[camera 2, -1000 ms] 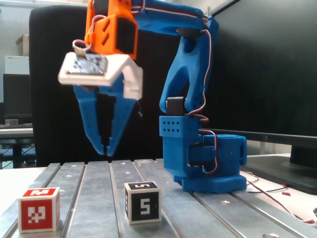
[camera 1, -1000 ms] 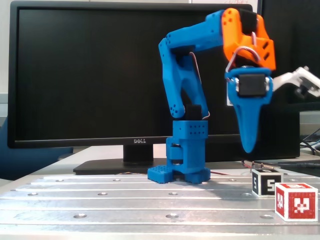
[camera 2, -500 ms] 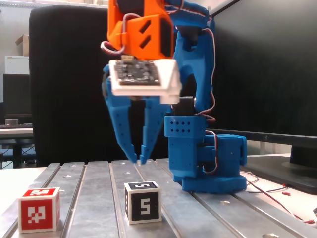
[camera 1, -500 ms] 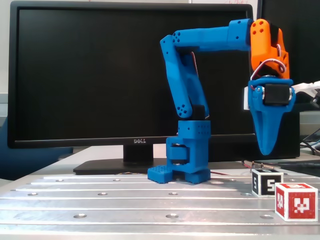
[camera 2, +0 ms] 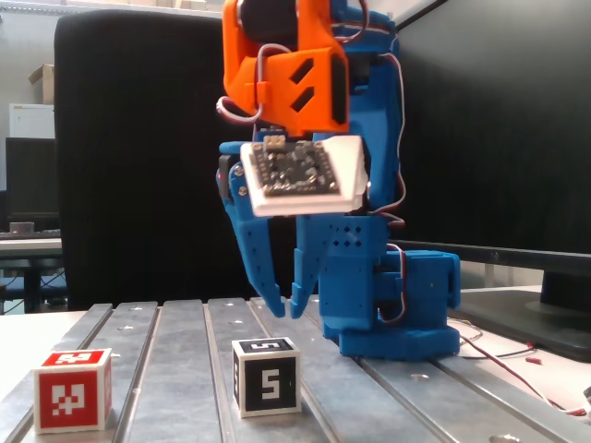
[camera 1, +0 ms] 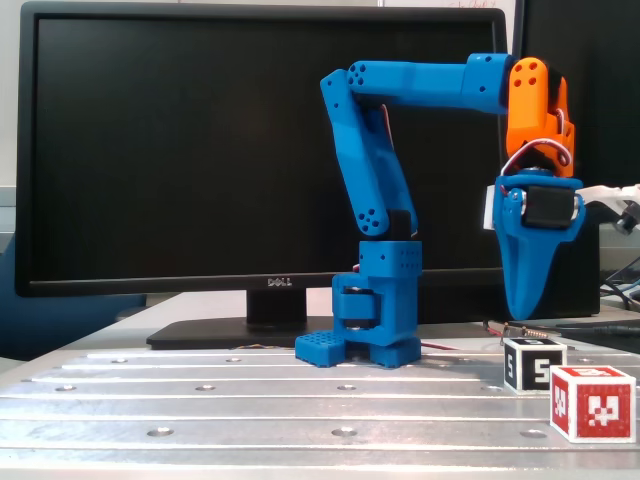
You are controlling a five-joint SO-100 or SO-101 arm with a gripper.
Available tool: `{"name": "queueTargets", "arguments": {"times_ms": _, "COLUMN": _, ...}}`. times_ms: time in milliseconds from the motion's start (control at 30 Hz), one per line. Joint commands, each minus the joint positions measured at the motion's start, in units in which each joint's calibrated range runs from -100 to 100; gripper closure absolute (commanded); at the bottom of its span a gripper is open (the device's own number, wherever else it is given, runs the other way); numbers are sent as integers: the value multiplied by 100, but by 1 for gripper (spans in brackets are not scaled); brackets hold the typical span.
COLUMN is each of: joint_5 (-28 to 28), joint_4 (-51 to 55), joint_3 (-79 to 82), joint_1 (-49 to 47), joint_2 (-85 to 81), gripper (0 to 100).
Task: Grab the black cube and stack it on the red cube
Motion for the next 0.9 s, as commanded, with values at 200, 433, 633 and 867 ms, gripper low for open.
{"name": "queueTargets", "arguments": {"times_ms": 200, "joint_5": -26, "joint_4": -75, "joint_3": -19, "joint_1": -9, "joint_2": -108, "gripper": 87}}
{"name": "queueTargets", "arguments": {"times_ms": 433, "joint_5": -73, "joint_4": -92, "joint_3": -37, "joint_1": 6, "joint_2": -92, "gripper": 81}}
{"name": "queueTargets", "arguments": {"times_ms": 633, "joint_5": -73, "joint_4": -152, "joint_3": -37, "joint_1": 13, "joint_2": -100, "gripper": 81}}
{"name": "queueTargets", "arguments": {"times_ms": 867, "joint_5": -73, "joint_4": -160, "joint_3": -37, "joint_1": 35, "joint_2": -100, "gripper": 81}}
